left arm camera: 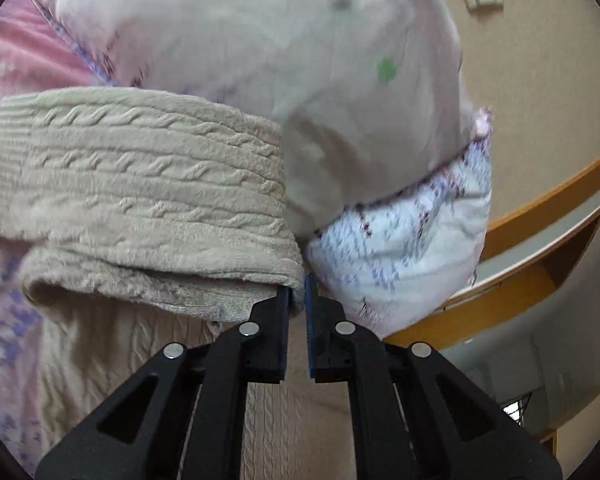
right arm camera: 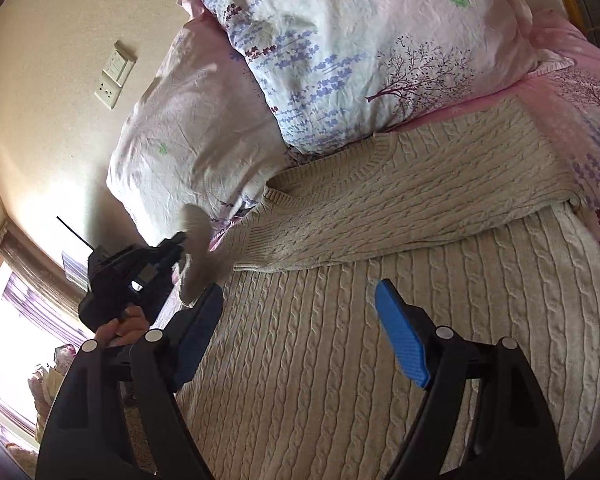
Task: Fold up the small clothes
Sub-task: 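Fold the held sleeve across the sweater body with the left tool, then release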
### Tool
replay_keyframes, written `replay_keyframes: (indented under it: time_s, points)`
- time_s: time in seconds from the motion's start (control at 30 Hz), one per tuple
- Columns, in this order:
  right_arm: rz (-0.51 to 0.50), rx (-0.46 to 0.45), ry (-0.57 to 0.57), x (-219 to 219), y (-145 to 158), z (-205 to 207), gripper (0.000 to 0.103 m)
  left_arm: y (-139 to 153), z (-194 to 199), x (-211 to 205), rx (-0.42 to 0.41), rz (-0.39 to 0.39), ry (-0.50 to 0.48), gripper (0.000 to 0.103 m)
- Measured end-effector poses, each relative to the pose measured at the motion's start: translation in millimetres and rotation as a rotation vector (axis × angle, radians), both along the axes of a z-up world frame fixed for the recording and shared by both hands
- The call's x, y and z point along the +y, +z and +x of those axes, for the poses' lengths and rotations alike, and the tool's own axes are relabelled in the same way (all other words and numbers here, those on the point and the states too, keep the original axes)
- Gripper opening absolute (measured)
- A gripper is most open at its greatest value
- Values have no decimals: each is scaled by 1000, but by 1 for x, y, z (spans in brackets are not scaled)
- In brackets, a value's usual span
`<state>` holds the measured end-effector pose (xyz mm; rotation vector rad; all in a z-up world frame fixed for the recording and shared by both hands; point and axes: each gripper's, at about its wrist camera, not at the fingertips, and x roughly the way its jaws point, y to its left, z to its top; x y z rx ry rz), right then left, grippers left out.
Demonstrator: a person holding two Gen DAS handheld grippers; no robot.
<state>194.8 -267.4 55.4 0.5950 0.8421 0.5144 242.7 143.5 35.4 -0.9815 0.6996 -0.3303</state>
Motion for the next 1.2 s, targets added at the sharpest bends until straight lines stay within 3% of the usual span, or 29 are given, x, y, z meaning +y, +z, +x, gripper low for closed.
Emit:
replay_keyframes:
  time_s: [0.03,0.13,0.23,0.27,0.3,0.43,0.53,0.6,0.7,0.83,1.0,1.1,1.2]
  points:
    - [0,6,2,0,-2,0,80,-12,5,-12,42,13,-27,10]
    - [-4,19,-1,-2,-8,-1,80,-38,8,-26,135,24,-56,26]
    - [-5,21,-3,-5,-11,-1,80,-41,-3,-11,142,-17,-9,41]
    - [-2,22,-4,-6,-12,-1,80,-38,-7,-1,145,-18,32,51]
    - [1,24,-4,-6,-13,0,80,-36,-11,11,142,-24,74,54]
    - [10,26,-4,-7,-16,1,80,-37,-17,52,174,-69,218,50]
    - [5,25,-13,-10,-17,0,80,-42,-17,71,197,-130,276,33]
    - [3,22,-24,-15,-17,-1,80,-39,-17,75,195,-113,306,21]
    - [0,13,-43,-24,-15,-3,80,-30,-13,70,170,-88,313,10]
    - [-10,1,-72,-38,-13,-6,80,-4,-4,46,84,-7,254,8]
    - [-3,2,-116,-56,-17,-8,80,30,15,-23,-36,120,88,8]
    - [-3,6,-143,-67,-21,-9,80,42,28,-87,-87,244,-67,8]
    - [-5,21,-174,-77,-25,-8,80,34,40,-159,-88,425,-248,11]
